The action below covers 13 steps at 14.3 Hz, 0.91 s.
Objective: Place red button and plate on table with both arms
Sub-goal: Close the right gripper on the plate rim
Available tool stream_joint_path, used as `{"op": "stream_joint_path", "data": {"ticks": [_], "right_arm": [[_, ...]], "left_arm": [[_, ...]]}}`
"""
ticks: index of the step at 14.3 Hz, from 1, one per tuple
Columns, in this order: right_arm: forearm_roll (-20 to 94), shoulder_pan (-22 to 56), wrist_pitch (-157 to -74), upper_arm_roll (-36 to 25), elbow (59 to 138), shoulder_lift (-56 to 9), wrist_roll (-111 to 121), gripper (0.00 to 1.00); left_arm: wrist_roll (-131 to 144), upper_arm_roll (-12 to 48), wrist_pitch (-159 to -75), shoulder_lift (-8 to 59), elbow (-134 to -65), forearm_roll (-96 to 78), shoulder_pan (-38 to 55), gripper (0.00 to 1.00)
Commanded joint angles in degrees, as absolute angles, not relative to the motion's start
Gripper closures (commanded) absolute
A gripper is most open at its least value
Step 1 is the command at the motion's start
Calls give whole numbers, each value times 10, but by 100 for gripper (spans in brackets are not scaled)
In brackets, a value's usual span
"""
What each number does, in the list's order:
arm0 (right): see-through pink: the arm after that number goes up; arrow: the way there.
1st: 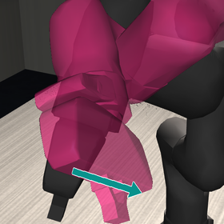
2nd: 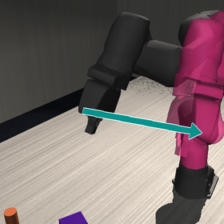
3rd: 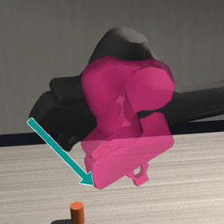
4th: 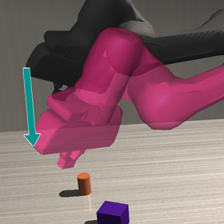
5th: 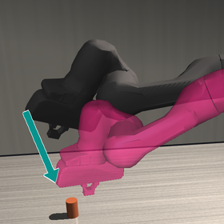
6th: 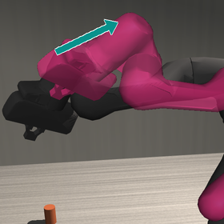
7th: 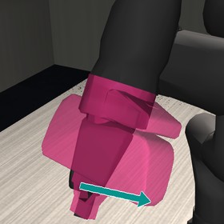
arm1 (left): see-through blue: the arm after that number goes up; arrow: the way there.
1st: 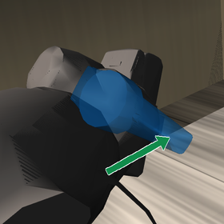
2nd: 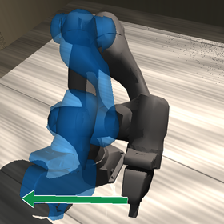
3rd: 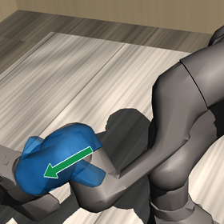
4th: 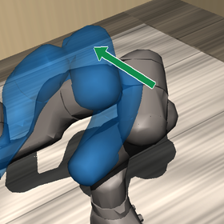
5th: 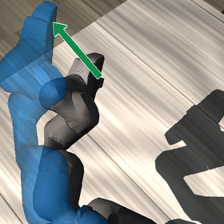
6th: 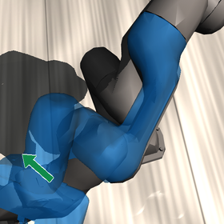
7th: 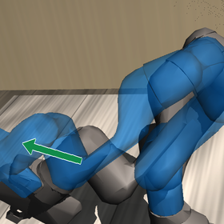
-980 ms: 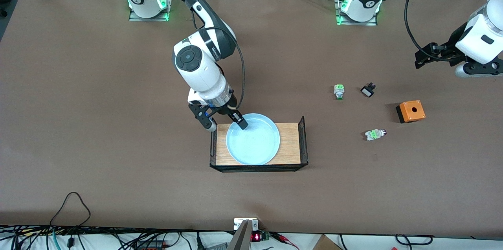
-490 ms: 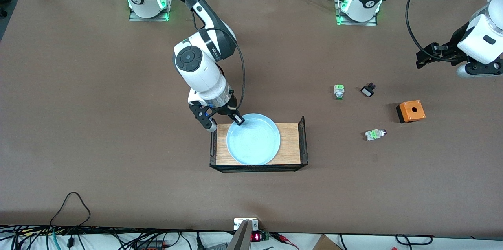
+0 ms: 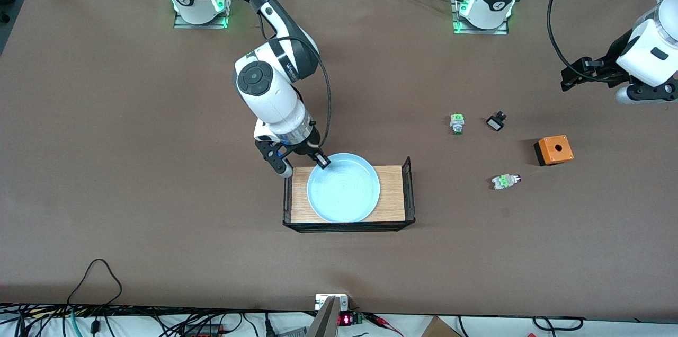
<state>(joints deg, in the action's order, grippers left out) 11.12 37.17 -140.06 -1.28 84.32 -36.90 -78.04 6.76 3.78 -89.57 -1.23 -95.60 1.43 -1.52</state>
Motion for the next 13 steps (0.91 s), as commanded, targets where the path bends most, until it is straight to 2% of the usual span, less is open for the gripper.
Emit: {"op": "stream_joint_path", "data": {"ticks": [1,5,13], "right_arm": [[115,381,-1402,-15,830,-372,-777,100],[120,379,-1396,-13,831,-342,-776,100],[126,353,-1279,-11,831,-249,-737,100]], "left_arm": [[72,38,-888,-21,-959,10,-16,0],[77,40,-878,-21,-959,10,-15,0],[78,39,-871,-22,-959,9,-16,0]]}}
